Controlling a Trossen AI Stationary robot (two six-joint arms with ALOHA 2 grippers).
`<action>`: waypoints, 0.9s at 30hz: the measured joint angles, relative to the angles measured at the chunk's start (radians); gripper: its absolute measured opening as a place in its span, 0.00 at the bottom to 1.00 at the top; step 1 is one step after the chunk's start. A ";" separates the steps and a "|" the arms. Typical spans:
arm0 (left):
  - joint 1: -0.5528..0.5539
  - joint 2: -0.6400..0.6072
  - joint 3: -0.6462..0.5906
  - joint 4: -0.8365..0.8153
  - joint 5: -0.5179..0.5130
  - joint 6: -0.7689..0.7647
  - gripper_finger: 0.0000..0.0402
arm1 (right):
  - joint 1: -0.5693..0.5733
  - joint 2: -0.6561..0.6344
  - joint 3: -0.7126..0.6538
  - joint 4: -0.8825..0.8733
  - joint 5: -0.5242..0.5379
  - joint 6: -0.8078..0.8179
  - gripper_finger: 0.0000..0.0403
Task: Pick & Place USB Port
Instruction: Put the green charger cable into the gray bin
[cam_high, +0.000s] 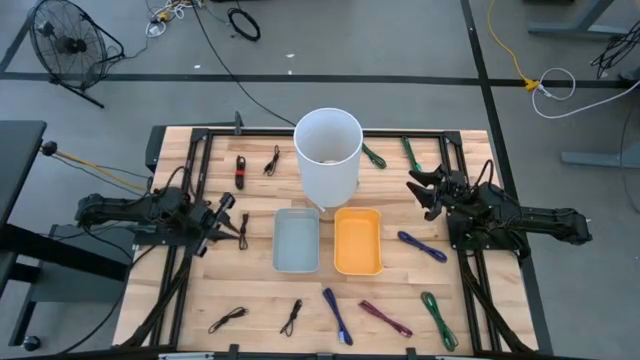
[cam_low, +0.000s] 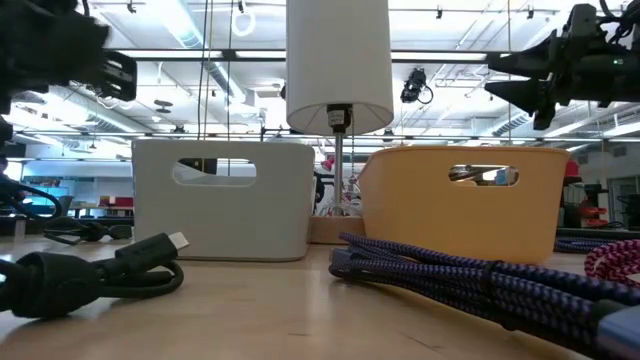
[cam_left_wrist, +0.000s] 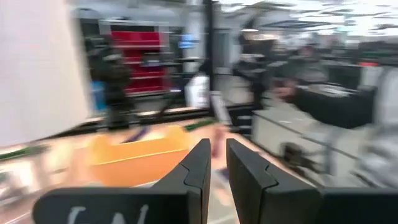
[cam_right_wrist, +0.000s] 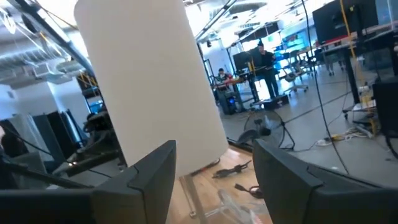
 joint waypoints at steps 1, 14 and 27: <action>0.000 0.000 0.000 0.000 -0.046 -0.001 0.14 | 0.000 0.000 0.000 0.007 -0.002 -0.001 0.53; 0.001 0.001 0.000 0.051 -0.542 0.058 0.14 | -0.014 0.113 0.184 -0.155 0.385 -0.162 0.49; 0.001 0.001 0.000 0.043 -0.549 0.056 0.14 | -0.315 0.642 0.587 -0.729 0.522 -0.017 0.42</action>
